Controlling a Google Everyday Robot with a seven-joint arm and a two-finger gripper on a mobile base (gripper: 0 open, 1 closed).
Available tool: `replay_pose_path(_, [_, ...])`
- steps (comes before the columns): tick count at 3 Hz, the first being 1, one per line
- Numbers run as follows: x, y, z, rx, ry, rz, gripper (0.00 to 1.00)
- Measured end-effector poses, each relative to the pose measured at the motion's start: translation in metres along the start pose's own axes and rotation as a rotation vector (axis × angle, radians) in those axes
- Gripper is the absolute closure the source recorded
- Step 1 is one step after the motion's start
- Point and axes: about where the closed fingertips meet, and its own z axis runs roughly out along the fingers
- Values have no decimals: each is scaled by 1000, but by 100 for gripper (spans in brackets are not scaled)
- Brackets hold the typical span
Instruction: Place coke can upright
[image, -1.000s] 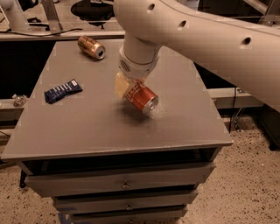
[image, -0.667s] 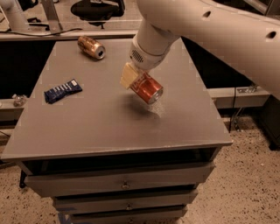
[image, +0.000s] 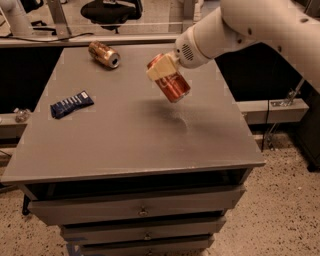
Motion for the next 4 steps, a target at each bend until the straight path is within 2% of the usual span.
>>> replay_pose_path(1, [-20,-6,-11,-88,-222,-6,100])
replay_pose_path(2, [-28,-3,-24,-152,-393,-71,100])
replay_pose_path(3, [-22,4,-33,-192,-496,-174,100])
replay_pose_path(4, [-5,9,-36,-207,-574,-302,100])
